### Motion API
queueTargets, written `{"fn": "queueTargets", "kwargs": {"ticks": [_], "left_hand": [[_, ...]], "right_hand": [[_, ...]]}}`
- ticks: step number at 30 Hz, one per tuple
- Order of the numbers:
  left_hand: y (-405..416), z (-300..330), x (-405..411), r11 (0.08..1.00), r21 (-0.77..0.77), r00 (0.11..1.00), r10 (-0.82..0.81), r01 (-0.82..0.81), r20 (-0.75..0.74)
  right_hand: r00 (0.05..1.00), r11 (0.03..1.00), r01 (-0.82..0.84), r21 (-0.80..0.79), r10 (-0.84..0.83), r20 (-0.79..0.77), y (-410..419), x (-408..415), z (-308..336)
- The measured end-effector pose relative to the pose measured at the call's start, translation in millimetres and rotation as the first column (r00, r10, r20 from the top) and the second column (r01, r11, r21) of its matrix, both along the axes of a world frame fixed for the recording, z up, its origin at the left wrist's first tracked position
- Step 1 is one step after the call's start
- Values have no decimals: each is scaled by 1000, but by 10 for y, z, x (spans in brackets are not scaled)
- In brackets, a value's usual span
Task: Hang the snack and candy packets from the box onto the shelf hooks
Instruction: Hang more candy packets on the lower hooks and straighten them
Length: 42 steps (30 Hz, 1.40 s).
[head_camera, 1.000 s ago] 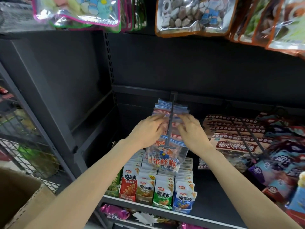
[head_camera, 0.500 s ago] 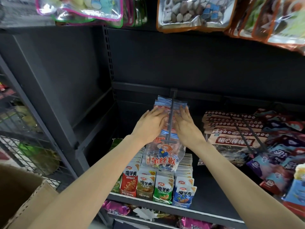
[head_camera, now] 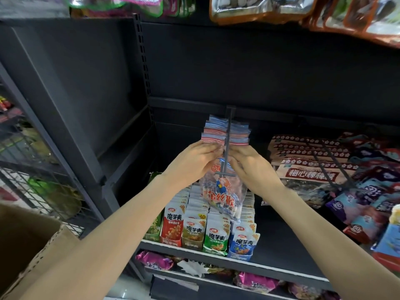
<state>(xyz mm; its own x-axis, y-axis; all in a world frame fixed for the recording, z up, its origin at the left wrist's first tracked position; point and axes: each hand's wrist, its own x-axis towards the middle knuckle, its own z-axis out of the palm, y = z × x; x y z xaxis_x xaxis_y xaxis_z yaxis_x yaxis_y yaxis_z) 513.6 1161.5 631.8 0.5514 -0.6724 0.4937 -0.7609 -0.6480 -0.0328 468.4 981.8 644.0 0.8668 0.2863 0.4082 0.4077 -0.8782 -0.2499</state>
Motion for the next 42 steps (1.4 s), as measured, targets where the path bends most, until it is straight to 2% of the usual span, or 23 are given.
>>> {"fn": "queueTargets", "kwargs": {"ticks": [5,8,11,15,17,20,22,25,30,33,37,40,42], "left_hand": [[-50,81,37,998,20,998,62,-61,-11],[-39,124,38,993,35,985,117,-114,-127],[-39,146,-6,991,-60,962,105,-124,-252],[-106,133,-67,982,-125,963,109,-143,-248],[-127,131,-78,975,-149,954,117,-163,-277],[-146,225,-89,906,-352,935,111,-234,-336],[-205,339,-84,868,-424,939,121,-257,-323],[-397,547,-115,900,-354,938,139,-253,-317],[-861,811,-185,957,-151,918,182,-248,-352],[-1182,867,-194,957,-84,890,224,-278,-397],[-1632,766,-203,956,-70,867,225,-284,-444],[-1886,610,-163,975,-12,852,187,-220,-489],[-1990,500,-119,985,31,846,161,-169,-508]], "right_hand": [[999,996,28,-85,-30,-21,-19,108,32],[999,997,32,-64,-35,-38,-6,106,66],[997,998,28,-65,-33,-71,7,76,56],[993,995,7,-99,-19,-118,28,78,69],[990,998,28,-49,-34,-140,36,93,85],[982,988,77,137,-51,-179,44,111,140],[987,972,118,202,-93,-132,18,112,226],[983,951,183,248,-169,-79,-50,105,422],[963,930,269,250,-252,-96,-328,82,729],[953,914,303,268,-294,-74,-661,-16,863],[907,889,418,184,-420,-31,-1281,-85,877],[853,838,522,162,-507,-122,-1681,-78,754],[835,848,526,64,-500,-229,-1844,-39,617]]}}
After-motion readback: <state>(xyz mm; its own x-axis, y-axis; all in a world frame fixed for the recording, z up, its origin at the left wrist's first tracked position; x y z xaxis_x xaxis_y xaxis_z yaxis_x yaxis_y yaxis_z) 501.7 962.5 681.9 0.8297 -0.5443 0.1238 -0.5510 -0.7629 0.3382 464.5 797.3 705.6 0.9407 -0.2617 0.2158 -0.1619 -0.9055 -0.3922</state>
